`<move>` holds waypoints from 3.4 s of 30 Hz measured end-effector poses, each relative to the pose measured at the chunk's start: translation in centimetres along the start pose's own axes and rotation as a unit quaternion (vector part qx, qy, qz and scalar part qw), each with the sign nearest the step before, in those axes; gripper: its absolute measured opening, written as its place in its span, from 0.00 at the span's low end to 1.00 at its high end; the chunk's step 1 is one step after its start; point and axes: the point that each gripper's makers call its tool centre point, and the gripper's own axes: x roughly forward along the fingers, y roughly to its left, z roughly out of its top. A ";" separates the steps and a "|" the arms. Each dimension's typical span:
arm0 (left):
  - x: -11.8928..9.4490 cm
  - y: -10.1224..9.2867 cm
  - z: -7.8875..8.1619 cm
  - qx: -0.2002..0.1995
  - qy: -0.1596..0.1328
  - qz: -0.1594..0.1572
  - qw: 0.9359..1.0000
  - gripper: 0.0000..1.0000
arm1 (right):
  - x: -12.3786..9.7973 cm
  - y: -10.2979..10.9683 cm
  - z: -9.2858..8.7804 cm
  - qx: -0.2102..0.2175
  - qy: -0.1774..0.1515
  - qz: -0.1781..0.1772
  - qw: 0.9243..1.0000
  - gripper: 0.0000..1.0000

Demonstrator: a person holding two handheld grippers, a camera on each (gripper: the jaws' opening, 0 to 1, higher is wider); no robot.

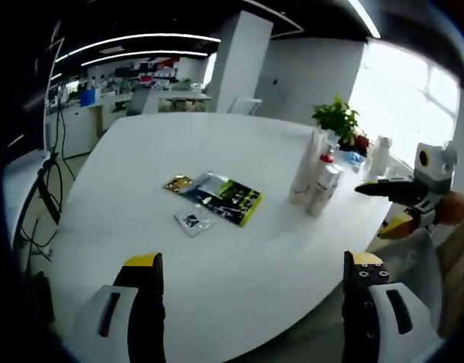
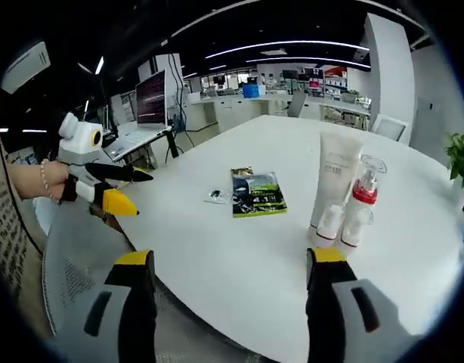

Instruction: Arrange the skincare products in the storage area until every visible bottle or jar stands upright without overlapping.

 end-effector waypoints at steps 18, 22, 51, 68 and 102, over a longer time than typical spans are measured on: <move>-2.7 0.1 0.2 0.024 -0.020 -0.007 0.999 0.93 | 9.6 1.6 7.2 -0.068 0.012 0.027 0.997 0.82; -2.9 0.4 -0.2 0.020 -0.026 -0.012 0.999 0.92 | 11.9 0.5 7.0 -0.045 0.033 0.016 0.998 0.80; -3.6 1.0 0.5 -0.014 -0.059 -0.017 0.998 0.87 | 20.9 -7.9 3.6 0.019 0.140 -0.127 0.982 0.57; -3.3 1.4 0.1 -0.022 -0.049 -0.003 0.999 0.86 | 23.2 -9.7 0.8 0.057 0.171 -0.118 0.976 0.44; -3.3 1.7 -0.1 -0.033 -0.045 0.003 0.998 0.82 | 22.6 -10.5 0.7 0.042 0.178 -0.148 0.972 0.01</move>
